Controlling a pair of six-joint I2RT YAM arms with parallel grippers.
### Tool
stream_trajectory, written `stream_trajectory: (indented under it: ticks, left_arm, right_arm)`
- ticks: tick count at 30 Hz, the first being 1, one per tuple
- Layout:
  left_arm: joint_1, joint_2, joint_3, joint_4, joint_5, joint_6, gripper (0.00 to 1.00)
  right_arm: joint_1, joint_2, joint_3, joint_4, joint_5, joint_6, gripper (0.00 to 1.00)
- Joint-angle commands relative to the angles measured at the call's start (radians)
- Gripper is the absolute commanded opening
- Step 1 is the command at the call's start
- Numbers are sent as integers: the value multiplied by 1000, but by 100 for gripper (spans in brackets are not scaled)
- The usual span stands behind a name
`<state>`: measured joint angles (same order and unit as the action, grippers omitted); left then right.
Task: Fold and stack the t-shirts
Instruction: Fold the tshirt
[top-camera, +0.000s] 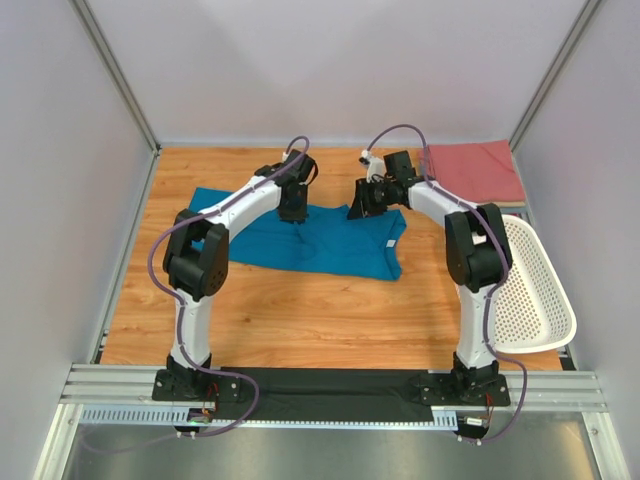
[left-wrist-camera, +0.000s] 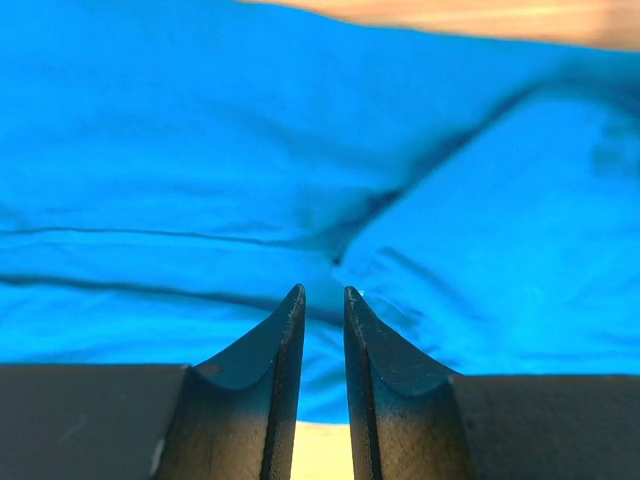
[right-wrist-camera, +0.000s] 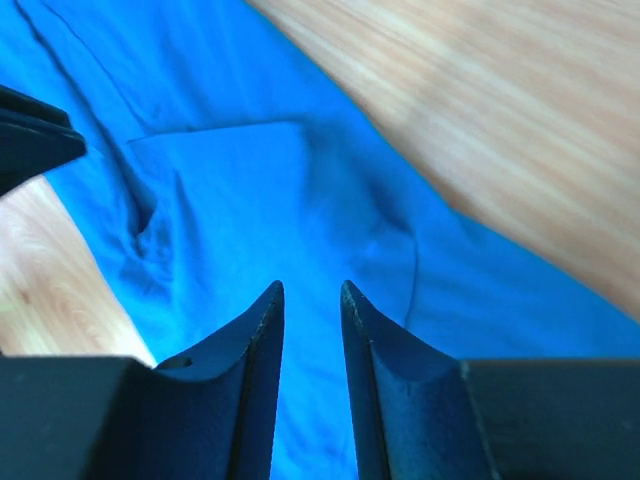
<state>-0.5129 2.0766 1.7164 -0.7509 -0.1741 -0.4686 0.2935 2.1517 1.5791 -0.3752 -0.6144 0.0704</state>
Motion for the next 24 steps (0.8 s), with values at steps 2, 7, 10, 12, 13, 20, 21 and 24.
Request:
stream_trajectory:
  ticks: [2, 7, 10, 12, 13, 20, 21, 24]
  left_arm:
    - [-4, -79, -34, 44, 111, -16, 29]
    - [-3, -75, -57, 51, 159, -21, 29]
    - [7, -72, -106, 81, 199, -36, 29]
    - [19, -64, -123, 99, 208, -47, 29]
    - [25, -49, -130, 96, 203, -47, 29]
    - [82, -18, -175, 100, 196, -51, 29]
    - [82, -24, -178, 99, 202, -53, 29]
    - [82, -62, -189, 97, 225, -47, 29]
  right_arm:
    - [1, -148, -74, 13, 63, 100, 31]
    - [7, -233, -214, 12, 105, 268, 25]
    - [39, -265, -306, 35, 157, 307, 24]
    - [58, -282, -350, 19, 212, 313, 23]
    - [71, -286, -367, 16, 225, 324, 22]
    - [78, -306, -465, -13, 396, 304, 19]
    - [78, -314, -464, -22, 394, 299, 20]
    - [79, -360, -461, -63, 403, 302, 21]
